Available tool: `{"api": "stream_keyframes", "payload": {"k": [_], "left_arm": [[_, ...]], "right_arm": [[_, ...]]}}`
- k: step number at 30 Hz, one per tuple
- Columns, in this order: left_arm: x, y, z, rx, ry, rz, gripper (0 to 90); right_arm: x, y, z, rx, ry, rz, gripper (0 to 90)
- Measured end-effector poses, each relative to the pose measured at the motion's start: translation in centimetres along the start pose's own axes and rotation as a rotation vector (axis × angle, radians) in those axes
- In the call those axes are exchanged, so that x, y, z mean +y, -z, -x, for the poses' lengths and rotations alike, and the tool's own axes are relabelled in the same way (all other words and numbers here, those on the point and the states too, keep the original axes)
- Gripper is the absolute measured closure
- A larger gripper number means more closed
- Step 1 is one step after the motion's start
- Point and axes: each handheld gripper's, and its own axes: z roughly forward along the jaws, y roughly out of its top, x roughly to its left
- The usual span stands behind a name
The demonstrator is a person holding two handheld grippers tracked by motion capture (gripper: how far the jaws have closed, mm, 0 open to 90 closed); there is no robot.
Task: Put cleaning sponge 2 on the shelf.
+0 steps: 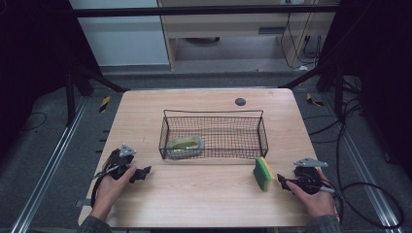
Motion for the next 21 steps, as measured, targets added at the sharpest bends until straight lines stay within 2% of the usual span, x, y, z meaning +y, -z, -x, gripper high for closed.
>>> {"api": "stream_keyframes", "payload": {"k": [1, 4, 10, 13, 21], "left_arm": [[-0.1, -0.2, 0.0, 0.005, -0.007, -0.005, 5.1], [-0.4, -0.6, -0.3, -0.002, 0.014, -0.010, 4.8], [-0.9, -0.8, -0.2, 0.016, 0.024, 0.026, 2.1], [-1.2, -1.1, -0.1, 0.024, 0.037, 0.069, 0.0], [-1.1, -1.2, 0.0, 0.034, 0.047, 0.071, 0.0]], "right_arm": [[-0.1, 0.3, -0.1, 0.004, 0.001, -0.015, 21.6], [-0.3, 1.3, -1.0, -0.002, 0.048, -0.054, 23.6], [-0.2, 3.0, -2.9, 0.013, 0.093, -0.114, 26.6], [0.0, 3.9, -3.4, 0.020, 0.078, -0.134, 25.4], [2.0, 6.7, -4.3, 0.035, 0.065, -0.162, 24.4]]}}
